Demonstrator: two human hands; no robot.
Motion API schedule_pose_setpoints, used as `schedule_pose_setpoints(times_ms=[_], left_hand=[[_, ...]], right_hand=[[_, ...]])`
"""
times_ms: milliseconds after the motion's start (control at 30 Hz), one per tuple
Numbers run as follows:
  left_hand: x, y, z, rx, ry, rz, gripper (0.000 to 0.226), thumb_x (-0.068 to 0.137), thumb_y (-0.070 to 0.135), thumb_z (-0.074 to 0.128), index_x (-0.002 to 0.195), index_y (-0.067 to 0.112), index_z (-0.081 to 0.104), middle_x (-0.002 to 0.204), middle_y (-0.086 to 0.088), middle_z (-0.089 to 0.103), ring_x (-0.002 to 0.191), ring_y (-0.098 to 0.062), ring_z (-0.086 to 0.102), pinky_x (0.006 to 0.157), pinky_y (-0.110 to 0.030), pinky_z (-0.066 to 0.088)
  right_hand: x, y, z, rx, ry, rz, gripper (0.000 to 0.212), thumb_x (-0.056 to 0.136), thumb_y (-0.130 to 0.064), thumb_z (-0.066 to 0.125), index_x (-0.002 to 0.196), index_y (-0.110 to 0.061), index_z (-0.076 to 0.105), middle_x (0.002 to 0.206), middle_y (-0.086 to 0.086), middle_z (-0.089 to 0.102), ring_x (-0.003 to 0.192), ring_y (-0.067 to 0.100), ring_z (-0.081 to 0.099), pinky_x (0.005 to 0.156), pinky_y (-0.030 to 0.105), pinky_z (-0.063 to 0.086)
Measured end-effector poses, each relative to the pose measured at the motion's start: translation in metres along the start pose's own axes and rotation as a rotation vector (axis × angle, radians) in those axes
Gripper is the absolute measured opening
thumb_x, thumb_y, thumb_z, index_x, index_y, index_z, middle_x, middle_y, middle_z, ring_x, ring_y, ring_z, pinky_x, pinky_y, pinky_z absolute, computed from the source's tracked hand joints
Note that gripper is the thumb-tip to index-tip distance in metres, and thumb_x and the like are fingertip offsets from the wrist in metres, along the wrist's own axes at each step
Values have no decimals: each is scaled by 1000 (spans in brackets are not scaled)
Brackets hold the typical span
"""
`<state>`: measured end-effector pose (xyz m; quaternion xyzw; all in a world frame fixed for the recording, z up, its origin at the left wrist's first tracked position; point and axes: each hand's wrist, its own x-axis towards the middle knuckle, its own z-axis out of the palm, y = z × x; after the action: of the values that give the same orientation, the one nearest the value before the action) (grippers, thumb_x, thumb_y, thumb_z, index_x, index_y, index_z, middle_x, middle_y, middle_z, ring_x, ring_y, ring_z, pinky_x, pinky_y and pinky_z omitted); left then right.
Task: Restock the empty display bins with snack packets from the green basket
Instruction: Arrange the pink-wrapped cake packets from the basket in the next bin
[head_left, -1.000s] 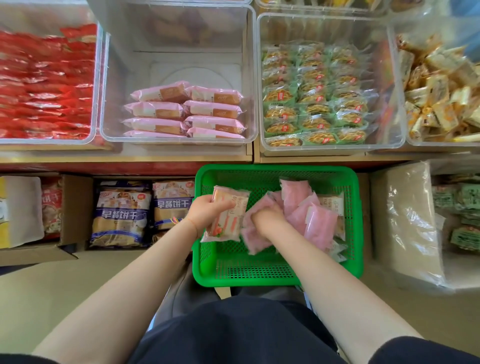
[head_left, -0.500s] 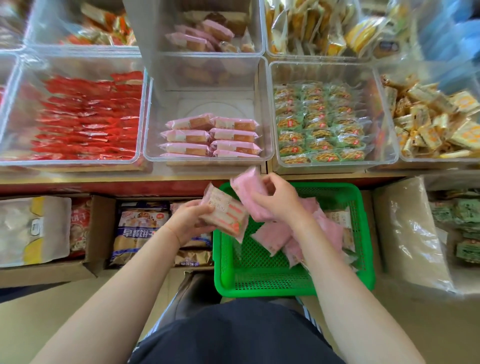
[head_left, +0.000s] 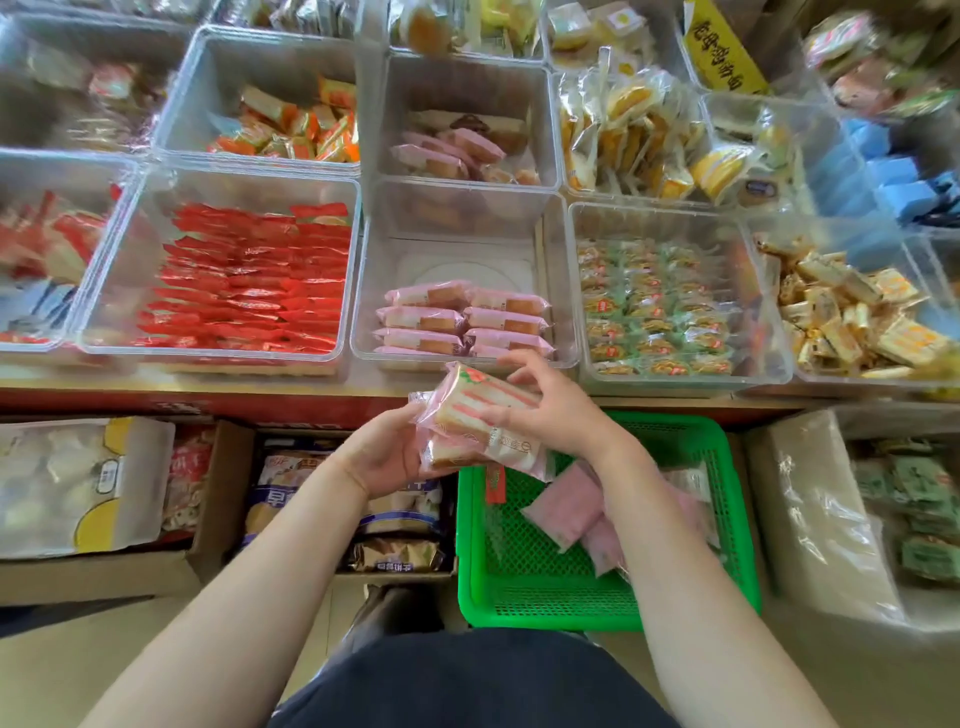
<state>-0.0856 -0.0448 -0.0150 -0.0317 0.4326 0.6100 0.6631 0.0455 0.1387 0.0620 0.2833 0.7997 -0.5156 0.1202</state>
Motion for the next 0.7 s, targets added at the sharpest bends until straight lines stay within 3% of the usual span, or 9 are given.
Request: schedule_pose_setpoints(times_ms=[100, 200, 300, 367, 433, 533, 633, 700], left_hand=[[-5, 16, -3, 43, 5, 72, 64, 70, 33, 83, 127, 11, 65, 129, -18, 62, 110, -35, 58, 81, -42, 50], [-8, 33, -8, 11, 78, 119, 82, 69, 25, 81, 142, 8, 47, 139, -21, 54, 115, -37, 55, 80, -42, 56], [-10, 45, -8, -140, 57, 205, 74, 76, 6, 68, 145, 6, 40, 131, -17, 58, 103, -28, 64, 74, -35, 59], [-7, 50, -7, -232, 15, 248, 72, 78, -1, 64, 145, 10, 42, 132, -16, 59, 107, -27, 64, 83, -34, 56], [-5, 57, -1, -241, -19, 267, 70, 77, -1, 65, 142, 19, 49, 133, -13, 59, 115, -28, 58, 87, -33, 52], [1, 63, 7, -139, -30, 275, 61, 74, 1, 70, 131, 23, 62, 122, -10, 63, 111, -26, 51, 82, -31, 41], [-3, 67, 17, -26, -48, 223, 59, 81, -8, 57, 135, 15, 55, 114, -11, 67, 97, -21, 67, 75, -31, 57], [-5, 68, 21, 88, -82, 182, 67, 76, -7, 60, 139, 11, 49, 122, -18, 64, 106, -28, 66, 88, -41, 57]], right_hand=[[8, -8, -11, -81, -1, 73, 56, 82, -64, 66, 121, -26, 58, 106, -16, 61, 91, 1, 61, 67, 20, 45], [17, -3, -22, 24, 63, 146, 58, 80, -68, 64, 109, -18, 68, 119, -3, 66, 90, 12, 68, 70, 28, 49], [20, 1, -27, 615, 108, 205, 55, 85, -50, 68, 118, -7, 65, 121, 13, 69, 95, 24, 72, 78, 39, 56], [22, -1, -28, 1018, 113, 176, 50, 89, -34, 67, 129, -6, 59, 125, 15, 67, 108, 28, 69, 86, 44, 57], [26, -5, -27, 1248, 117, 128, 48, 88, -22, 65, 133, -8, 55, 127, 15, 66, 111, 26, 68, 82, 40, 60], [33, -13, -22, 1276, 85, 52, 54, 90, -17, 63, 142, -11, 48, 134, 14, 61, 121, 28, 61, 86, 41, 59], [37, -18, -22, 1168, 77, -8, 60, 86, -11, 66, 141, -22, 46, 126, 9, 66, 117, 30, 62, 85, 45, 58], [38, -20, -23, 1152, 63, -50, 72, 81, -4, 71, 141, -31, 42, 124, 9, 67, 117, 32, 63, 89, 51, 55]])
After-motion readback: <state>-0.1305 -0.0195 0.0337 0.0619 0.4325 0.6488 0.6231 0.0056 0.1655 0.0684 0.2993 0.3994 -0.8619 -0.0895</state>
